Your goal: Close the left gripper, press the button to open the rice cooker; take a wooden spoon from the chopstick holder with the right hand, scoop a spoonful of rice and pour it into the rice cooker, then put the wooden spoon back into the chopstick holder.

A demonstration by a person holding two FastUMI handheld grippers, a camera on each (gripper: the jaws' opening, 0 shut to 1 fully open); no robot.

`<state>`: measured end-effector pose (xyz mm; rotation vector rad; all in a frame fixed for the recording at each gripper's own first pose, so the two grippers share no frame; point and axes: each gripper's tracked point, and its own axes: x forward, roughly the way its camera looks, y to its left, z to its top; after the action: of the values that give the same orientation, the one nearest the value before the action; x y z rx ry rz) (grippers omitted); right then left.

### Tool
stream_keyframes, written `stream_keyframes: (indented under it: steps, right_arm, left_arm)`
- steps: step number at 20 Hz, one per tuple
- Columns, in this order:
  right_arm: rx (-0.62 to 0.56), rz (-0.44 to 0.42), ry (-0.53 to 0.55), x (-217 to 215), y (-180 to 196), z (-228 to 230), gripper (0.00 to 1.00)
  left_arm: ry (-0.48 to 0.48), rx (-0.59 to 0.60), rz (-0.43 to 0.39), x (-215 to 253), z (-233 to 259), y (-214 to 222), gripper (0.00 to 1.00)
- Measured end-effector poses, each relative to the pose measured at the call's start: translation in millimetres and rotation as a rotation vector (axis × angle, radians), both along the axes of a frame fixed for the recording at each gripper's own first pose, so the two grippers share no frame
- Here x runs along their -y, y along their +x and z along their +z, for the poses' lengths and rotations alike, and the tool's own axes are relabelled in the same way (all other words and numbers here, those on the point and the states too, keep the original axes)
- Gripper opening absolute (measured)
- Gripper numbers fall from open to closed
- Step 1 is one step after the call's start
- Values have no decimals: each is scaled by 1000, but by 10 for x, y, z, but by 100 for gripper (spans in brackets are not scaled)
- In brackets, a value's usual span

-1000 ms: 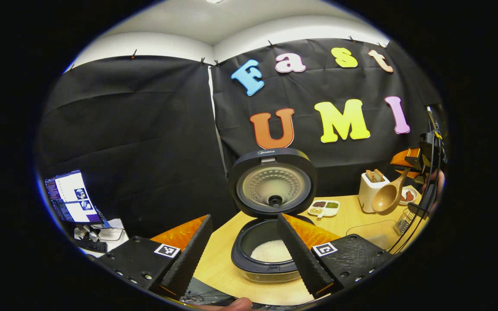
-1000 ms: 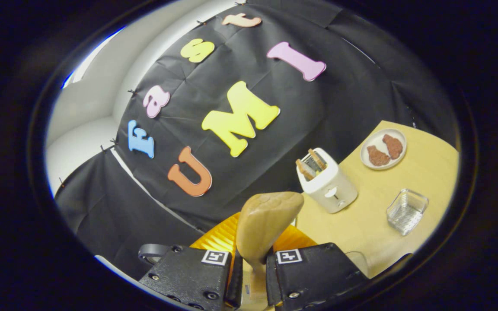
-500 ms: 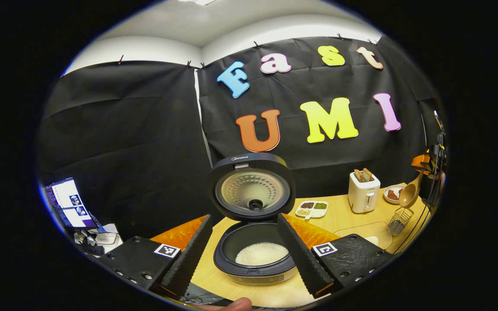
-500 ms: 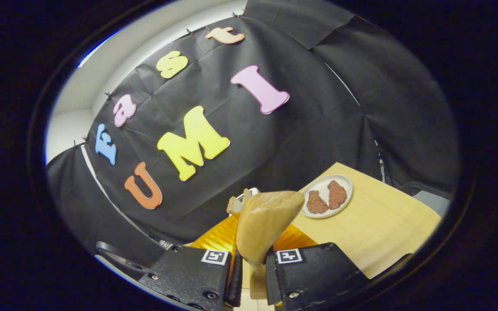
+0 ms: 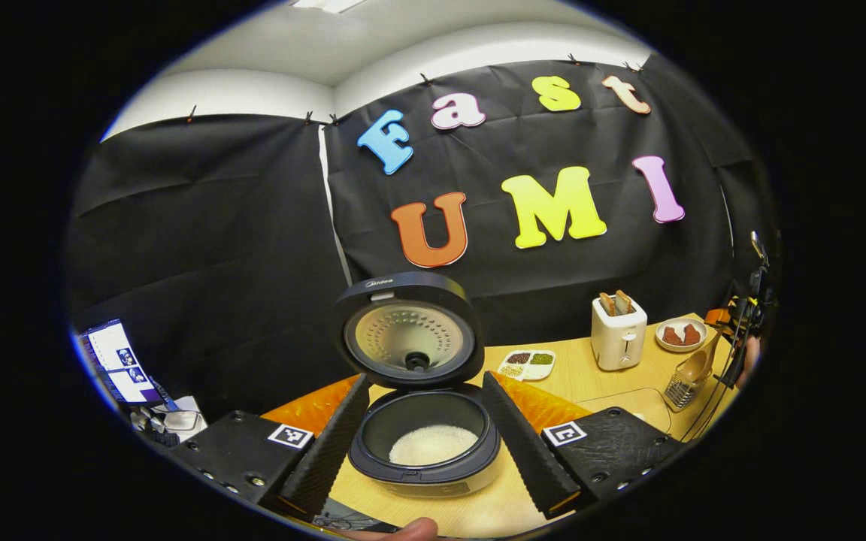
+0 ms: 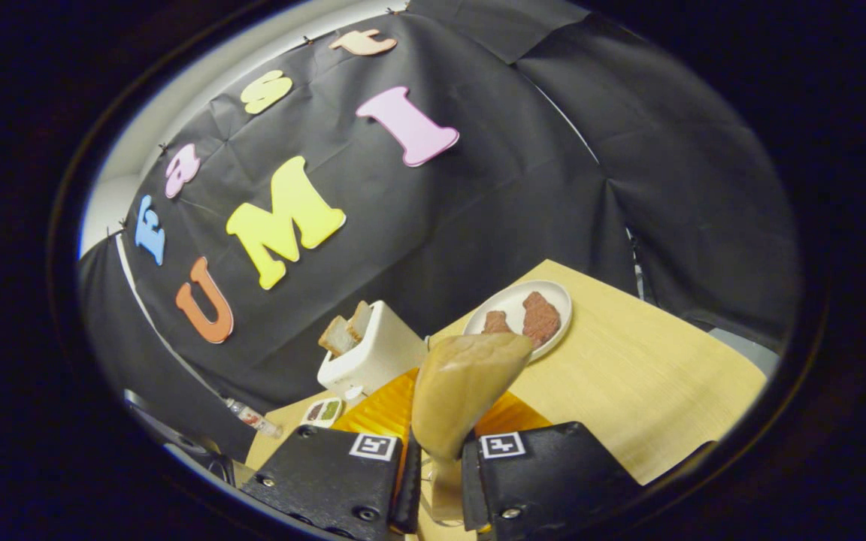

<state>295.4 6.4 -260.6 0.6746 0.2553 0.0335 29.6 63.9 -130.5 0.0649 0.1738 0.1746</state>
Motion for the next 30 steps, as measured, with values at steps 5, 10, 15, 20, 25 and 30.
stream_keyframes:
  steps: [5,10,15,20,25,30]
  right_arm:
    - [38,-7,-57,60,55,-28,27]
    - [55,34,-146,-79,55,-107,27]
    - [-1,42,-154,-98,8,-364,27]
    - [-51,29,-203,-36,-7,-466,37]
    - [-82,-5,-283,83,-42,-410,96]
    - [-116,-30,-324,250,-257,-368,100]
  left_arm:
    - [1,-12,-6,45,-45,36,91]
    - [20,-2,-14,63,-22,54,96]
    - [18,-10,-13,41,-43,55,96]
    - [19,-13,-17,37,-69,49,96]
    - [20,0,-24,38,-19,42,100]
    - [11,13,-17,-22,53,51,95]
